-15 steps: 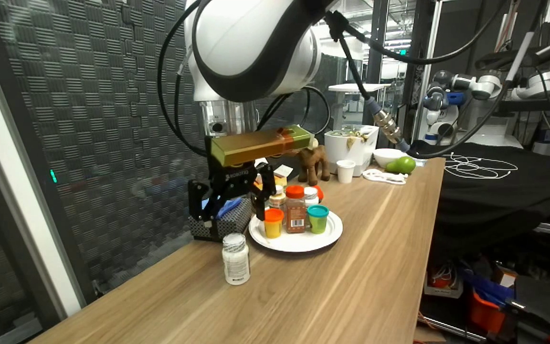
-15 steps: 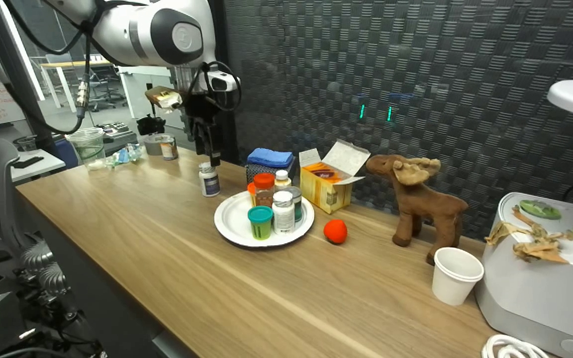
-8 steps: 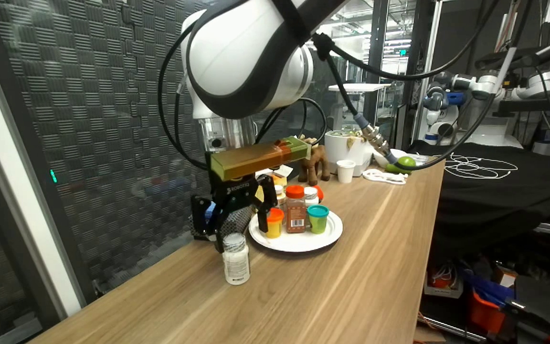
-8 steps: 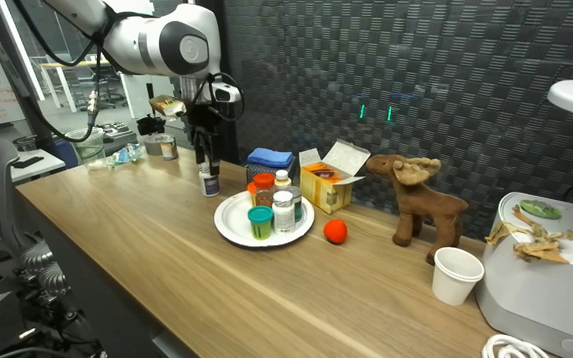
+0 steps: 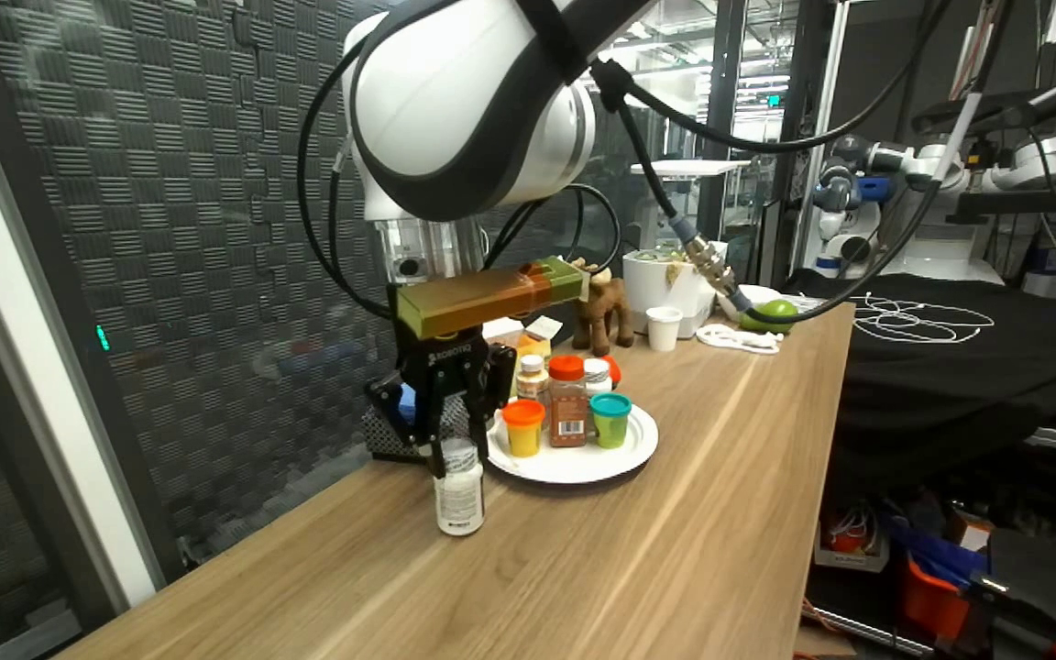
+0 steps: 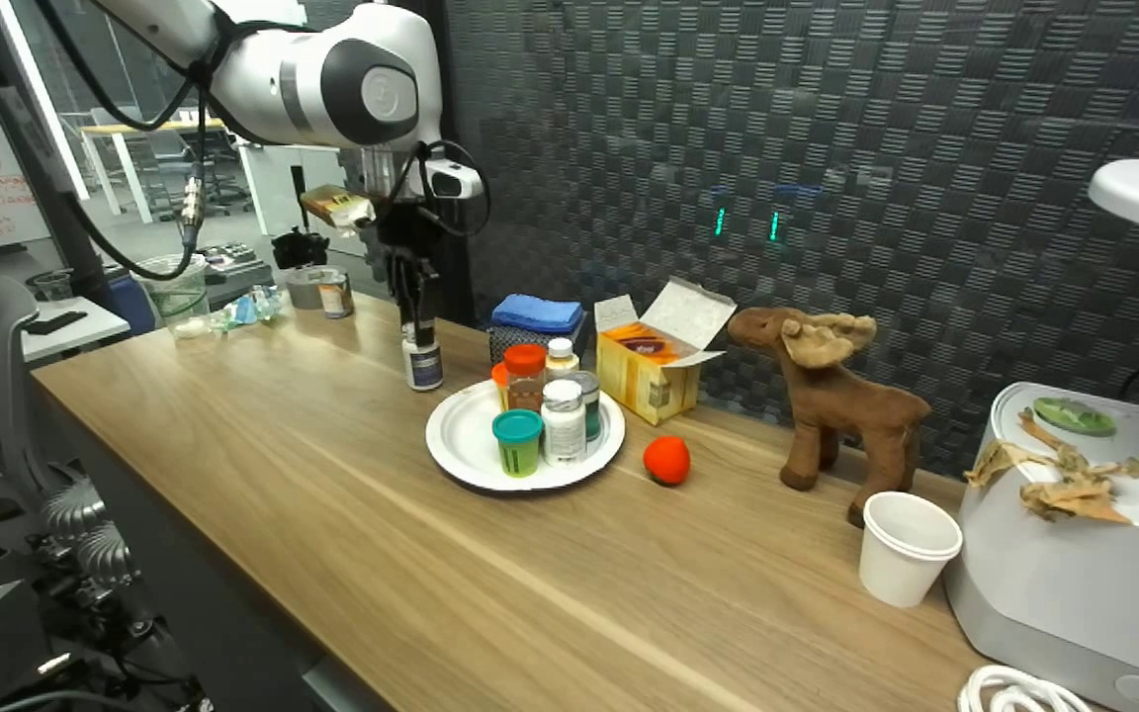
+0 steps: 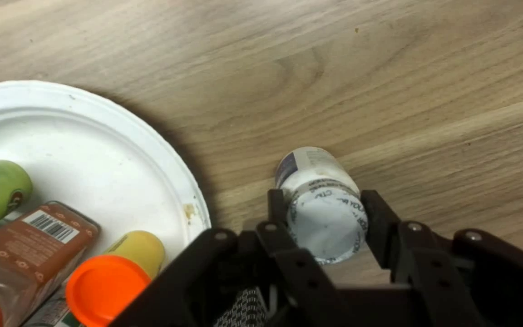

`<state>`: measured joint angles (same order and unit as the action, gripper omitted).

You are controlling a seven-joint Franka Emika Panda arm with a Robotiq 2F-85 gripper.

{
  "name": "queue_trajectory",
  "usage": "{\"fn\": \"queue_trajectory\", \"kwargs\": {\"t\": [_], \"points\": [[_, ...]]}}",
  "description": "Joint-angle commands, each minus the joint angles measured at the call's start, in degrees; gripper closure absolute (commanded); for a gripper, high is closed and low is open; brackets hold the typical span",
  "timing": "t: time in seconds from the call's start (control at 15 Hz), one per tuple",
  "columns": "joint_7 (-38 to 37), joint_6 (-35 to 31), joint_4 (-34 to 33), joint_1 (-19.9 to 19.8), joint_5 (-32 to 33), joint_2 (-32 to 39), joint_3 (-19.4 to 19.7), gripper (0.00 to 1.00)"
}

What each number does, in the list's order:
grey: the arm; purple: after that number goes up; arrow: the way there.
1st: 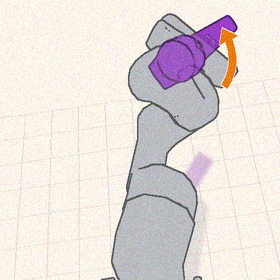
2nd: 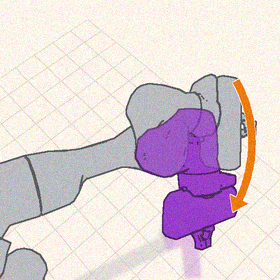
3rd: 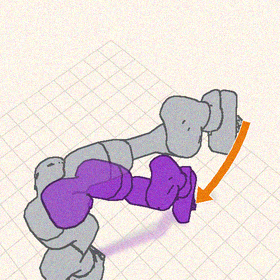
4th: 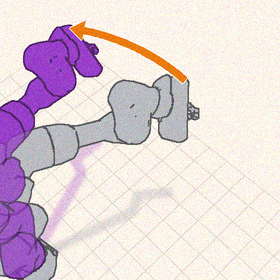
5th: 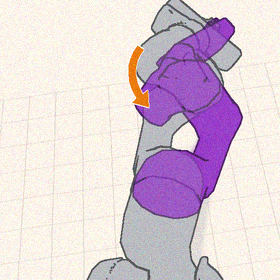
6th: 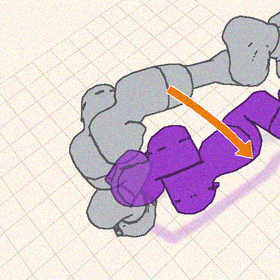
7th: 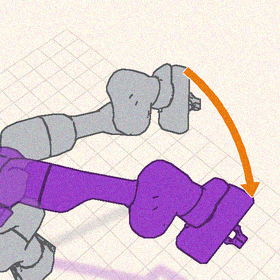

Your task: Put all the containers on the white plate

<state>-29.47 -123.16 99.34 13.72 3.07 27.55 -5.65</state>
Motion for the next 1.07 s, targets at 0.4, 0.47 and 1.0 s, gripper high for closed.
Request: {"fn": "queue_trajectory", "kwargs": {"t": [0.4,0.47,1.0], "points": [[0.02,-2.68,8.12,-1.34,-0.48,-13.59,2.08,0.8],[0.13,-2.76,9.14,-1.98,-0.63,-14.78,2.5,0.8],[4.78,-8.64,15.48,-8.73,-6.39,-15.99,4.79,0.8]]}}
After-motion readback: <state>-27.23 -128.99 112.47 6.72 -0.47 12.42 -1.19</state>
